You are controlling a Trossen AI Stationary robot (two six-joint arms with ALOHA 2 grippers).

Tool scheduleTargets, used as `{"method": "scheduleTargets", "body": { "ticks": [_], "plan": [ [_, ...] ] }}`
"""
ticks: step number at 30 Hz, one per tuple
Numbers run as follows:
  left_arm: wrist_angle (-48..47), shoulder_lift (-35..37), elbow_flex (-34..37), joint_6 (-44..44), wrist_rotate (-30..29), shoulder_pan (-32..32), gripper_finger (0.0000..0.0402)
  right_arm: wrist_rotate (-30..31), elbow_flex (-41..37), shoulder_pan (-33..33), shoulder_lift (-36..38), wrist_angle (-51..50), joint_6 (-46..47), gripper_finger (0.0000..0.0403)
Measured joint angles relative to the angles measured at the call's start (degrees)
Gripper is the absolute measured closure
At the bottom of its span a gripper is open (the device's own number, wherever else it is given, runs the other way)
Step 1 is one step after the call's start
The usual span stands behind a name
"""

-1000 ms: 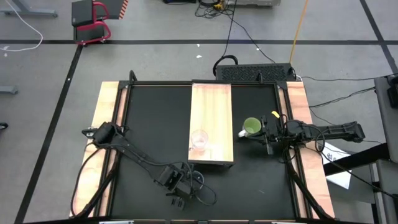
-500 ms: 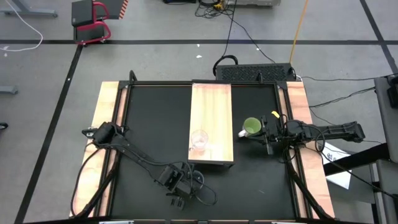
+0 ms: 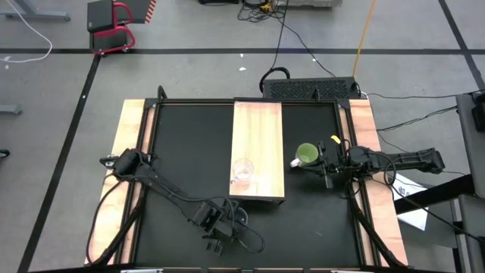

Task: Stack small to large cups/mugs on shelf
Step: Put the gray mug on the shelf

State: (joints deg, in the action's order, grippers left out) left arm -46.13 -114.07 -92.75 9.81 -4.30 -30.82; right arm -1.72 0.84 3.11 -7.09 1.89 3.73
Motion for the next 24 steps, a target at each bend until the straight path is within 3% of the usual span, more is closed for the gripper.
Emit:
{"method": "scheduleTargets", "body": {
  "ticks": [10, 24],
  "plan": [
    [0.3, 3.7, -1.5, -5.0, -0.1, -2.5, 0.0396, 0.0, 0.0, 0.0, 0.0, 0.0, 0.1, 0.0403],
    [-3.6, 14.9, -2.0, -11.0, -6.7, -5.3, 0.0397, 0.0, 0.0, 0.0, 0.0, 0.0, 0.1, 0.0403]
  ]
}}
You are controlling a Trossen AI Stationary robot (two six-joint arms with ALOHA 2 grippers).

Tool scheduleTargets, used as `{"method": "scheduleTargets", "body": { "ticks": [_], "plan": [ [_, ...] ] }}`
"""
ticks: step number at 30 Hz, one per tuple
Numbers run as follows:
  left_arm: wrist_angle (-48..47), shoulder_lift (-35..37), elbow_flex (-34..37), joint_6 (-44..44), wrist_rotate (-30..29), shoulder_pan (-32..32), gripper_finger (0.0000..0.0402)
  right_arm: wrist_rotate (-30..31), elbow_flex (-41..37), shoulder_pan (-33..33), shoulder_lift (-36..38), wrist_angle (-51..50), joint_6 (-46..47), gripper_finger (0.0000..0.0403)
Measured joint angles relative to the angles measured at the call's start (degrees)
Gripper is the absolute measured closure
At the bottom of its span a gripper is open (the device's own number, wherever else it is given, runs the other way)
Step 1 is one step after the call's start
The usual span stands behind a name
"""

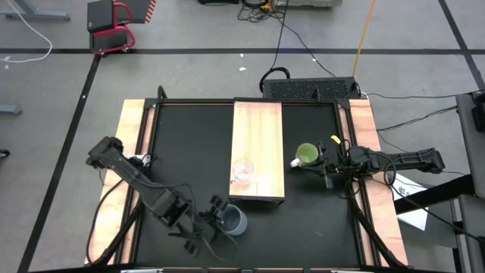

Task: Stack small to large cups/mugs on shelf
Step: Put the gray mug on the shelf

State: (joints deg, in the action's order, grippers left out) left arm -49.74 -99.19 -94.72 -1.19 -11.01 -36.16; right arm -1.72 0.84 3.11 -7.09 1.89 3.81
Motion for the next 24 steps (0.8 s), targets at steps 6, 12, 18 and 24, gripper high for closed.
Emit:
{"method": "scheduleTargets", "body": {
  "ticks": [6, 12, 18, 24],
  "plan": [
    [-2.8, 4.0, 0.0, 0.2, -0.9, -0.3, 0.0398, 0.0, 0.0, 0.0, 0.0, 0.0, -0.2, 0.0403],
    [-4.7, 9.4, 0.0, -0.1, -8.3, -1.9, 0.0398, 0.0, 0.0, 0.0, 0.0, 0.0, -0.2, 0.0403],
    [-8.4, 15.0, 0.0, 1.2, -16.1, -3.2, 0.0398, 0.0, 0.0, 0.0, 0.0, -0.1, -0.2, 0.0403],
    [-11.1, 18.7, 0.0, 1.2, -23.0, -4.4, 0.0398, 0.0, 0.0, 0.0, 0.0, -0.2, -0.2, 0.0403]
  ]
}}
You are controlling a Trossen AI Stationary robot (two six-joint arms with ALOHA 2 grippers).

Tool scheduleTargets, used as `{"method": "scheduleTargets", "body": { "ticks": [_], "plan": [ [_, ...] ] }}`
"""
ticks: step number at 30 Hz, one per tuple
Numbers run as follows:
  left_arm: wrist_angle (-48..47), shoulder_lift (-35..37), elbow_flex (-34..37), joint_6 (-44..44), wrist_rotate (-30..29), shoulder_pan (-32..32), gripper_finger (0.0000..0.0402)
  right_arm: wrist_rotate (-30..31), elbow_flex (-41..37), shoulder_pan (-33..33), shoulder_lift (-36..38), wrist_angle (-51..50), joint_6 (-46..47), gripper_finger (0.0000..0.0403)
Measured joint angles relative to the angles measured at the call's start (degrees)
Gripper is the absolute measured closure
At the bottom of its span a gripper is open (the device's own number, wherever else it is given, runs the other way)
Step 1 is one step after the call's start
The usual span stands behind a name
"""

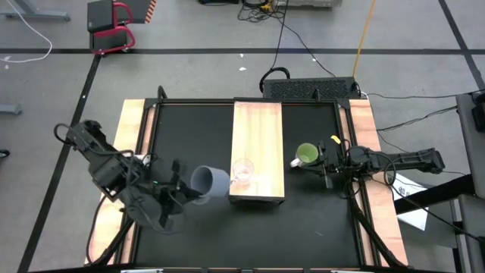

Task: Stack small to large cups/mugs on shelf
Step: Put the gray mug on the shelf

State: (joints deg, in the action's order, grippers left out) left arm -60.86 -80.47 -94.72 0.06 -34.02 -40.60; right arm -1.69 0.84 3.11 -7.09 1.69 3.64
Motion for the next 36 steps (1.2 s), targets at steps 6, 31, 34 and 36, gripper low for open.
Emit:
{"method": "scheduleTargets", "body": {
  "ticks": [6, 31, 34, 36],
  "plan": [
    [-4.0, 3.7, 0.0, 2.4, -4.4, 0.0, 0.0398, 0.0, 0.0, 0.0, 0.0, -0.1, 0.0, 0.0403],
    [20.6, 35.4, 37.7, -2.8, -6.1, 0.4, 0.0398, 0.0, 0.0, 0.0, 0.0, -0.2, 0.2, 0.0403],
    [25.4, 40.7, 42.9, -5.3, -6.1, 1.4, 0.0398, 0.0, 0.0, 0.0, 0.0, -0.2, 0.2, 0.0403],
    [27.0, 43.8, 46.0, -5.6, -6.1, 2.1, 0.0398, 0.0, 0.0, 0.0, 0.0, -0.2, 0.2, 0.0403]
  ]
}}
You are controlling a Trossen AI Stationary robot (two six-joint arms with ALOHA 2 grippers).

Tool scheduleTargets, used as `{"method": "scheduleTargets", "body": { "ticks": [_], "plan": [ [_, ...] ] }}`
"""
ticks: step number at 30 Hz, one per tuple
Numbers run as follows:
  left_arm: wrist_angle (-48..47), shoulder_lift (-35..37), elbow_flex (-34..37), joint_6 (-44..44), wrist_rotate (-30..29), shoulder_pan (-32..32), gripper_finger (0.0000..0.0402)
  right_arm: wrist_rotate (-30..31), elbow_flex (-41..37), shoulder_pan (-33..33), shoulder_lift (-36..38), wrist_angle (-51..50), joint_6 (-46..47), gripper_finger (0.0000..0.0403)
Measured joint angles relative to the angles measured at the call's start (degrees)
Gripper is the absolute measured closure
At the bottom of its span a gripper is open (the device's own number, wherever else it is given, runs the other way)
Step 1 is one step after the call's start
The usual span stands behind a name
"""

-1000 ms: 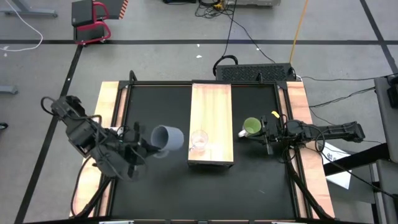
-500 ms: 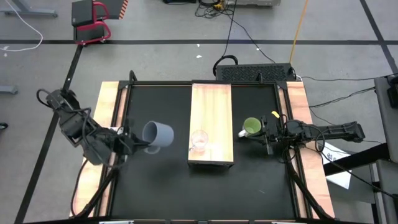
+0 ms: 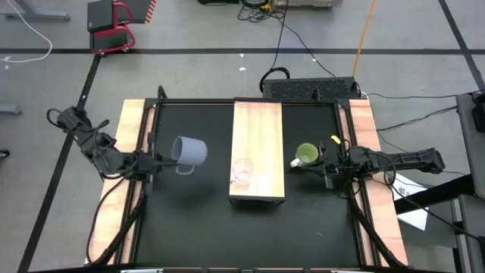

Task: Stack small to large cups/mugs on shelf
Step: Put the gray mug on the shelf

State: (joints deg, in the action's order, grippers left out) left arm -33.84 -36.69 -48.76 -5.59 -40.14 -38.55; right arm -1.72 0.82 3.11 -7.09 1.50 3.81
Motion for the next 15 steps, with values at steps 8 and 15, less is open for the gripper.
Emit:
{"method": "scheduleTargets", "body": {
  "ticks": [8, 15],
  "plan": [
    [0.2, 10.0, 8.0, 1.8, 2.0, 4.0, 0.0398, 0.0, 0.0, 0.0, 0.0, 0.1, -0.4, 0.0403],
    [-2.4, 15.0, 10.3, 1.8, 4.4, 8.4, 0.0398, 0.0, 0.0, 0.0, 0.0, 0.2, -1.0, 0.0403]
  ]
}}
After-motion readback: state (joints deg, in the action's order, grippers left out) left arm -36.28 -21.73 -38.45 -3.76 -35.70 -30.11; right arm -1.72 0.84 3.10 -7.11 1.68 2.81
